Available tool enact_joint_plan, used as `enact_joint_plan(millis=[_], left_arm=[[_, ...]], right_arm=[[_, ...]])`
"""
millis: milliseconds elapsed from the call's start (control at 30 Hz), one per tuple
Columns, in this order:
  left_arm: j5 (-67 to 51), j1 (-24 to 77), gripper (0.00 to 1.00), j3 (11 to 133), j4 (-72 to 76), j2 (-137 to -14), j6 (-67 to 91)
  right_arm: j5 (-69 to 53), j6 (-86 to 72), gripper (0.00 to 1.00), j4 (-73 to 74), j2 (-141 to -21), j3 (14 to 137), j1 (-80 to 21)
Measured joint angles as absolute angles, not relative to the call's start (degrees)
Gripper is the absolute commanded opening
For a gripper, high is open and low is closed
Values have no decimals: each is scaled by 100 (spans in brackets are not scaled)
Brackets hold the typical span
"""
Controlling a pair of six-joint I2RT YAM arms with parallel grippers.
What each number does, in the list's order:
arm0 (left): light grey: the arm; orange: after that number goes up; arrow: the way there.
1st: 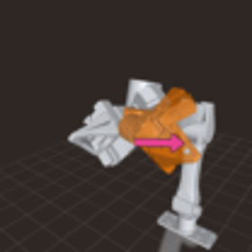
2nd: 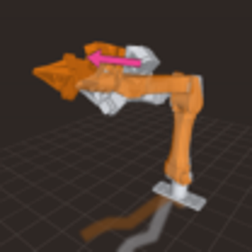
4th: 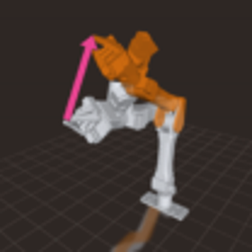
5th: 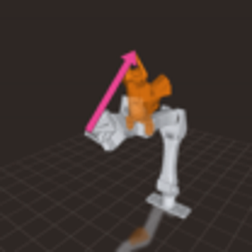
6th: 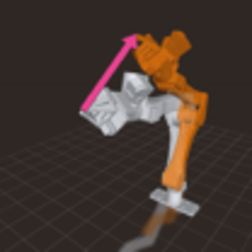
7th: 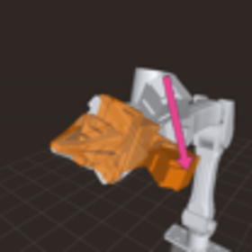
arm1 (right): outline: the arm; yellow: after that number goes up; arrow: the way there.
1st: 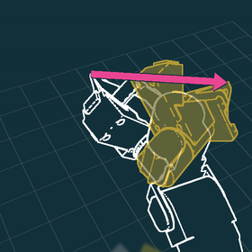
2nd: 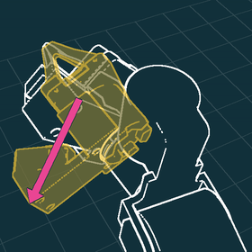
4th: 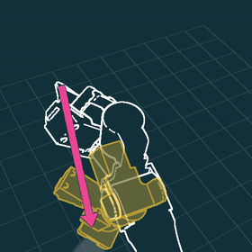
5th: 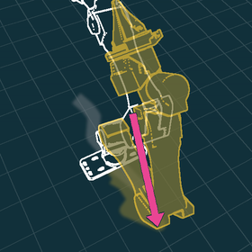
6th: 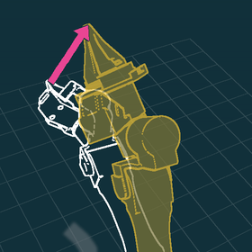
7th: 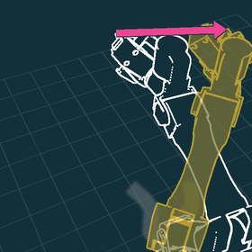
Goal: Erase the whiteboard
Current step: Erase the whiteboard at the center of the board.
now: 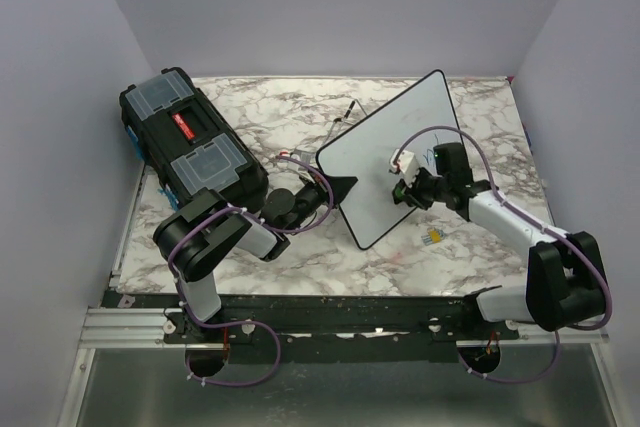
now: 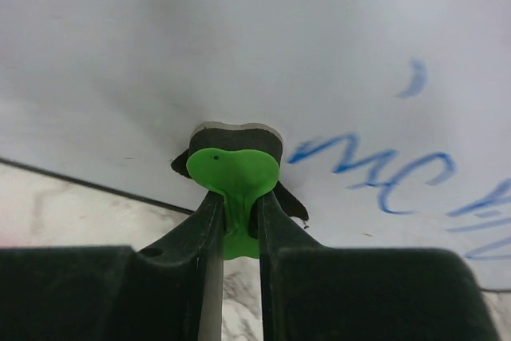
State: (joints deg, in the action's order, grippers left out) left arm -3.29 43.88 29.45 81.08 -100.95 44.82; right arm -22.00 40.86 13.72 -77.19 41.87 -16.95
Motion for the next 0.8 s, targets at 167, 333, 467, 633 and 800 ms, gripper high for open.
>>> enact_joint_plan(millis=[167, 333, 467, 633, 800], left_arm=[[-333, 4394, 0, 2945, 8099, -10095, 4486], [-338, 4401, 0, 2945, 8097, -10095, 4497], [-357, 4401, 0, 2947, 8095, -10095, 4508], [-375, 4401, 0, 2947, 8097, -10095, 4508], [-384, 4401, 0, 2947, 8093, -10095, 4510]], right_arm=[[-2038, 4213, 1, 1011, -7719, 4202, -1310], [-2421, 4831, 1, 1229, -7719, 4106, -1284], [-2805, 5218, 1, 1638, -7719, 4010, -1559], [-3109, 5179, 1, 1887, -7723, 4069, -1796], [-3044, 4536, 1, 1728, -7725, 4475, -1789]])
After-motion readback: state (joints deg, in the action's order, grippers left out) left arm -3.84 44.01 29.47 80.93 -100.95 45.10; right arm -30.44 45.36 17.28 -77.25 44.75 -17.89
